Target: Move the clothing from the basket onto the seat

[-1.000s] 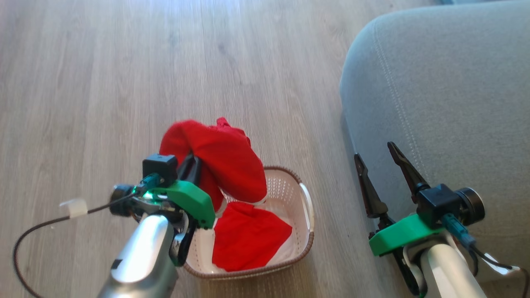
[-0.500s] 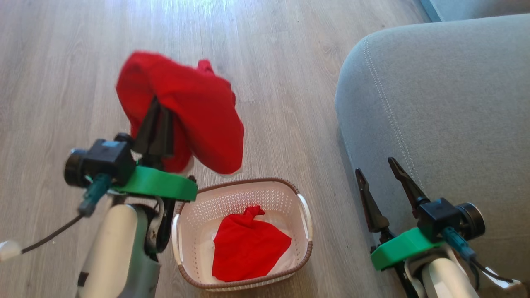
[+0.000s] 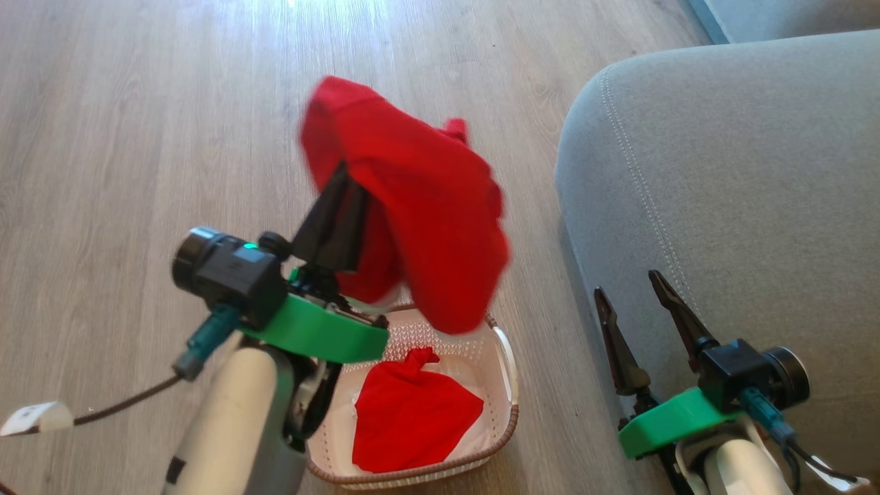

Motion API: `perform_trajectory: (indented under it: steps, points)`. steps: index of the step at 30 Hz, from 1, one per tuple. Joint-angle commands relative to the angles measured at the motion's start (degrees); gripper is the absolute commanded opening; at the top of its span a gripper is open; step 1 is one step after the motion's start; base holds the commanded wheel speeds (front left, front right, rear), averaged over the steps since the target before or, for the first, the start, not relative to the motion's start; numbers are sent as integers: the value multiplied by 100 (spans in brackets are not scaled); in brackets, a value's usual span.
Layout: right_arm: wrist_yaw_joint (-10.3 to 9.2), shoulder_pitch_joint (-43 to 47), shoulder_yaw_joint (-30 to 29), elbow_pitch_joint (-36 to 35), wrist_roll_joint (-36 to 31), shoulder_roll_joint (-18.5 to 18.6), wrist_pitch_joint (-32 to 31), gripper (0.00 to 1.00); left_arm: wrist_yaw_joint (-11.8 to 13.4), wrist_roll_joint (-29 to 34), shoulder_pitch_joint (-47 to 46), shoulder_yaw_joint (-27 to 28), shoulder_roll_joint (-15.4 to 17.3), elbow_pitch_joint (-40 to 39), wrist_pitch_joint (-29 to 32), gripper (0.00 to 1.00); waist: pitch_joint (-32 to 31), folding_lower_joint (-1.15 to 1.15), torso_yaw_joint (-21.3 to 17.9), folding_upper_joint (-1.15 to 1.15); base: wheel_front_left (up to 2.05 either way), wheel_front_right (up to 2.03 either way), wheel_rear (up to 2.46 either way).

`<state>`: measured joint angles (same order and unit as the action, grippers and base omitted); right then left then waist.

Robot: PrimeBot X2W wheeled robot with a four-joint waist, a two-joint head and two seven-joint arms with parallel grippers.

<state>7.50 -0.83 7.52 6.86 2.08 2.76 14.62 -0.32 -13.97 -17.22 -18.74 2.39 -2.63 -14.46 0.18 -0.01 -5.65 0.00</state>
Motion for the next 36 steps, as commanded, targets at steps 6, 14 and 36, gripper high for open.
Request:
perform_trajectory:
  steps: [6, 14, 36]
  points:
    - [-1, -138, 160, -225, 15, 11, 38, 100, -110, -251, 26, -140, 50, -93, -53, 0, 35, 1, 40, 0, 0, 0, 0]
    - [-1, -175, 171, -196, -44, 11, 38, 100, -153, -269, 68, -346, 49, 59, -53, 0, 47, 1, 90, 0, 0, 0, 0]
    - [-1, -259, 567, -412, 75, 11, 38, 100, -113, -168, 11, -66, 49, 226, -53, 0, 110, 1, -14, 0, 0, 0, 0]
